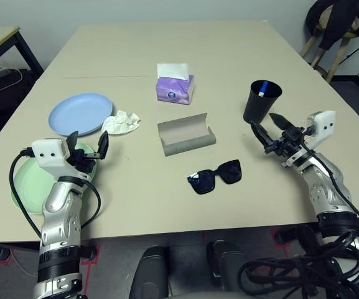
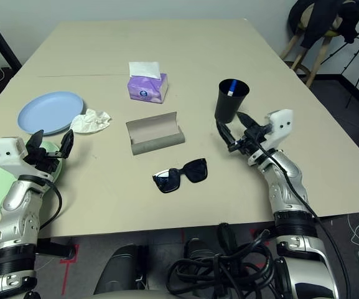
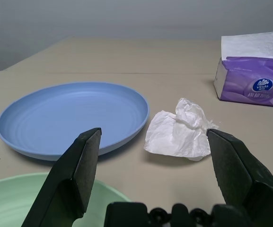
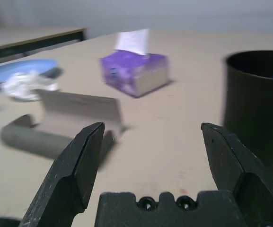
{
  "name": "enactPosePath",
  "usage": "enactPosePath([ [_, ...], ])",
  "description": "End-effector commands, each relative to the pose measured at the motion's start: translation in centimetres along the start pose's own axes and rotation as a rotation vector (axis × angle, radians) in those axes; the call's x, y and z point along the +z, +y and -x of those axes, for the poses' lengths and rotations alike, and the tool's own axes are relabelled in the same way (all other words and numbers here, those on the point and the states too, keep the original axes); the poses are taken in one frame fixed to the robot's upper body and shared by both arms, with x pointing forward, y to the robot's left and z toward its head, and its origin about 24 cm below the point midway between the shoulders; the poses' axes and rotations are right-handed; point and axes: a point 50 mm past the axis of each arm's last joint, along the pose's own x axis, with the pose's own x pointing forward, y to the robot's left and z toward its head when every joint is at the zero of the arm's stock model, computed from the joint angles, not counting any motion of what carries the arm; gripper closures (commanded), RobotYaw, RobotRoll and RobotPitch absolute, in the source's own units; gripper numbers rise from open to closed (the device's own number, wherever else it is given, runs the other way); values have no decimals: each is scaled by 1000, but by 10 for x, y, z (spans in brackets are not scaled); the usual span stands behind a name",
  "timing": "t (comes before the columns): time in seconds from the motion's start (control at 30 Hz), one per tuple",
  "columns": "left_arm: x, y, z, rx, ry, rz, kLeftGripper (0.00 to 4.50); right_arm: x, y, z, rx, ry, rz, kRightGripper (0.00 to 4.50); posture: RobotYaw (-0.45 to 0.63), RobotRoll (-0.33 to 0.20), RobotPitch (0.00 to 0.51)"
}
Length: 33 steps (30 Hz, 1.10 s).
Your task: Organize and tidy the items on the table.
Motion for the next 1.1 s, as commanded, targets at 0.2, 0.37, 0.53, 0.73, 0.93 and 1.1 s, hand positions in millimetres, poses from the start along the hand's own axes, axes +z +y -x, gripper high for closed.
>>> enactPosePath([
  [0.2,4,2,-1,-36,16,0,0,12,19,-14,461,6,136,25,102,0,76],
  [0.37,7,0,-2,-53,19,1,0,16,31,-20,697,9,211,25,102,0,76],
  [0.53,10,1,-3,-62,30,-14,0,11,42,-16,909,59,292,25,130,0,83],
  [0.73,14,3,-3,-68,45,-25,0,6,41,-13,931,76,312,25,130,0,83],
  [0.93,27,15,-9,-58,120,-55,0,4,40,-14,911,60,300,25,144,0,82],
  [1.1,45,32,-10,-67,242,-68,0,3,41,-15,891,49,287,25,152,0,82],
])
